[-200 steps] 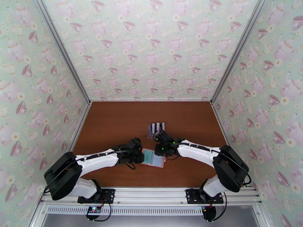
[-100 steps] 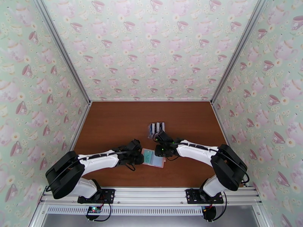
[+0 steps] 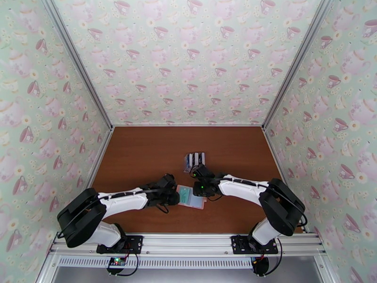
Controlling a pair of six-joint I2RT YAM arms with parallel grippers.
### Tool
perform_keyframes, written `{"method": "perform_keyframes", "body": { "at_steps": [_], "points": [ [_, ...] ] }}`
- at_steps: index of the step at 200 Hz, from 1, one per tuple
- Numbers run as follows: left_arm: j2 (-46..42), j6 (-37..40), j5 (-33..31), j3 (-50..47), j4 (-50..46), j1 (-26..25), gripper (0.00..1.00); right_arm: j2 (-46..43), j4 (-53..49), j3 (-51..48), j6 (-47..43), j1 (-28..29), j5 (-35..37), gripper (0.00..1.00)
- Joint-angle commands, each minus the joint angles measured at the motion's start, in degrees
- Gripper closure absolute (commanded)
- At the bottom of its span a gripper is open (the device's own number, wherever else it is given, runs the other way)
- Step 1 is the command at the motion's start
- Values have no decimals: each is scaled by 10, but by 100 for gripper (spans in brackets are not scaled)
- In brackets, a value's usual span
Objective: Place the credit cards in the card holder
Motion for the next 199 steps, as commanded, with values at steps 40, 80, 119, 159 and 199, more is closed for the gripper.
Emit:
{"method": "perform_keyframes", "body": {
  "at_steps": [40,80,119,159,199],
  "points": [
    [5,-7,30,-32,16,-4,67,20,19,-10,5,-1,-31,67],
    [-1,-3,43,-44,33,-4,63,20,31,-13,18,12,-43,67],
    [-12,6,59,-55,53,-3,58,22,53,-15,32,20,-62,67],
    [-22,6,76,-68,83,-3,53,21,72,-11,46,30,-79,68],
    [-32,11,86,-73,104,-3,50,25,93,-8,58,39,-96,68]
  ]
}}
